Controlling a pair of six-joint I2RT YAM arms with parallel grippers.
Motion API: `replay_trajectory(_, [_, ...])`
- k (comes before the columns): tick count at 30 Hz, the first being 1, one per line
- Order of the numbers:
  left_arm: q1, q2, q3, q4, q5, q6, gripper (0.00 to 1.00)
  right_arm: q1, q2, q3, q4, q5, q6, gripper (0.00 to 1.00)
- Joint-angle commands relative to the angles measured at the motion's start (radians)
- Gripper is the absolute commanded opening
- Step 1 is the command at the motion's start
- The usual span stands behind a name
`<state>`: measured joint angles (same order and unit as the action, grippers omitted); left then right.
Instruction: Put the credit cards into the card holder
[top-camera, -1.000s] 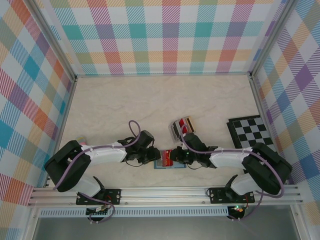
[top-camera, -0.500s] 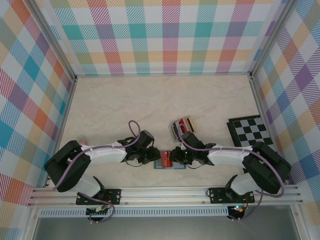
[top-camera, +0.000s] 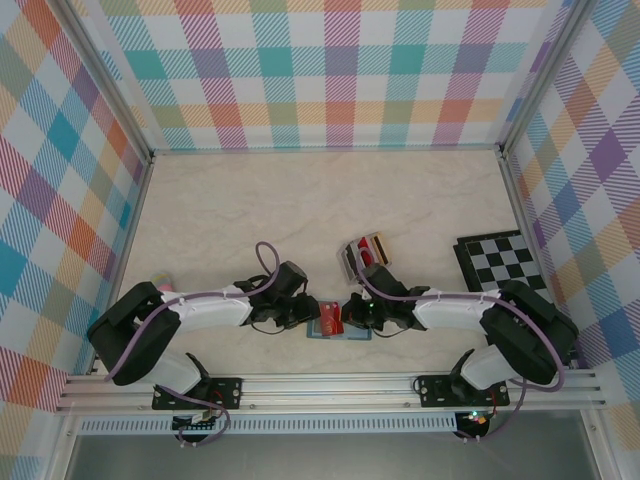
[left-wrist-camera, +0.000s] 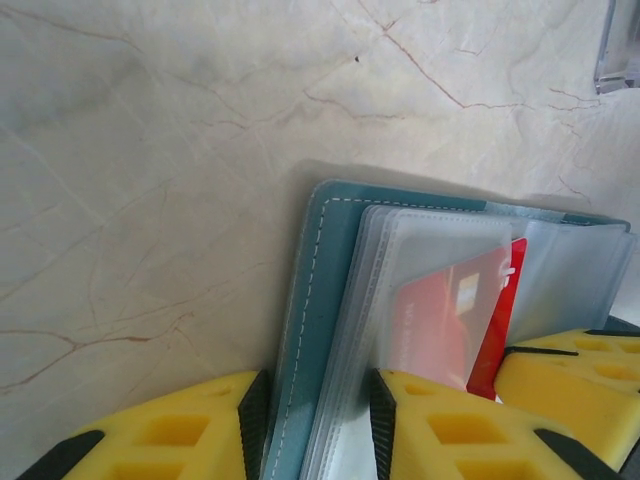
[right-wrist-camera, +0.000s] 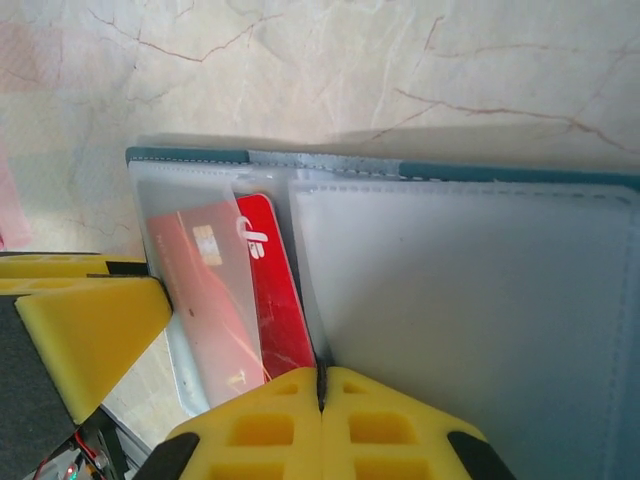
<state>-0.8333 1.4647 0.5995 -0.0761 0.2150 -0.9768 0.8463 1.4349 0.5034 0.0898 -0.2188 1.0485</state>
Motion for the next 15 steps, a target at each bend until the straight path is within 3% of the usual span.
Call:
replay_trajectory(1, [-0.015,0.016,-0.036,0.025,-0.001,-0.026,0.34,0.007,-0.033,-0.007,0.004,0.029,0.036,0.02])
replay_trajectory(5, [-0.017,0.019,-0.037,0.028,0.001,-0.029,0.34,0.007,-0.045,-0.003,-0.016,-0.012,-0.001,0.06])
replay_trajectory(11, [-0.016,0.026,-0.037,0.032,0.006,-0.028,0.34,0.004,-0.055,0.012,-0.099,-0.015,-0.071,0.27])
replay_trajectory(15, [-0.017,0.033,-0.037,0.038,0.01,-0.028,0.34,-0.006,-0.002,0.028,-0.067,-0.083,-0.105,0.29])
